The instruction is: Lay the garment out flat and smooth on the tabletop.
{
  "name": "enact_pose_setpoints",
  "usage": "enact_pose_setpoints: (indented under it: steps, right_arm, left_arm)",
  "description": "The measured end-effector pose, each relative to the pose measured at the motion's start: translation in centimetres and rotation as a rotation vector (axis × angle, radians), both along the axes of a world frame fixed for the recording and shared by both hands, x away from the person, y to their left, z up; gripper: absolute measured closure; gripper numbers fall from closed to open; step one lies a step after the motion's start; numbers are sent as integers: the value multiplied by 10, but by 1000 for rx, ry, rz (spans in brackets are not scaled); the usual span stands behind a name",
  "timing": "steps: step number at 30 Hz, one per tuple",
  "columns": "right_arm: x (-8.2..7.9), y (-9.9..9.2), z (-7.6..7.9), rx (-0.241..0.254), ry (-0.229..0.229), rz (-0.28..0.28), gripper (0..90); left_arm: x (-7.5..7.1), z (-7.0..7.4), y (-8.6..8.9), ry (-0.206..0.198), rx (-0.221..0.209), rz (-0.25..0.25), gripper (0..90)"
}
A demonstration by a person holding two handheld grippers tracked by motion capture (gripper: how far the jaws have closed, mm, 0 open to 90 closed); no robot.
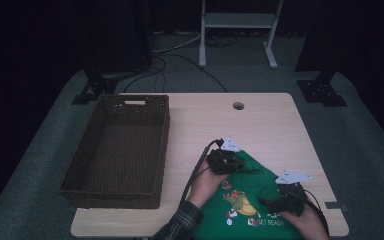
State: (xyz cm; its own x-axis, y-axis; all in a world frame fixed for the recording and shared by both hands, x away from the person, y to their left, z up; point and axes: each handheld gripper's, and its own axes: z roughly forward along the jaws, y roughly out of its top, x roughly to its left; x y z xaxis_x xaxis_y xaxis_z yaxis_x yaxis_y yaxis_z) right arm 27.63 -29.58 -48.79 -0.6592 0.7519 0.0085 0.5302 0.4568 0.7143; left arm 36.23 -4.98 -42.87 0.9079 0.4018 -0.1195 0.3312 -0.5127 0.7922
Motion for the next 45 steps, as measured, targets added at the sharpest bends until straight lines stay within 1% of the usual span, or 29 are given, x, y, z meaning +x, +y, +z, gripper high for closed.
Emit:
enact_pose_setpoints:
  steps: [12, 14, 26, 38, 45]
  right_arm:
    - [0, 0, 0, 0, 0, 0, 0]
    - [0, 0, 0, 0, 0, 0, 0]
    - [0, 0, 0, 0, 0, 0, 0]
    - [0, 0, 0, 1, 1, 0, 0]
    - [0, 0, 0, 0, 1, -1, 0]
  left_arm:
    - [8, 8, 7, 1, -13, 27, 857]
    - [10, 9, 9, 3, -21, 33, 857]
    - [16, 10, 19, 8, -47, 63, 856]
    - [26, 12, 33, 15, -83, 110, 856]
    - [30, 12, 40, 19, -91, 134, 856]
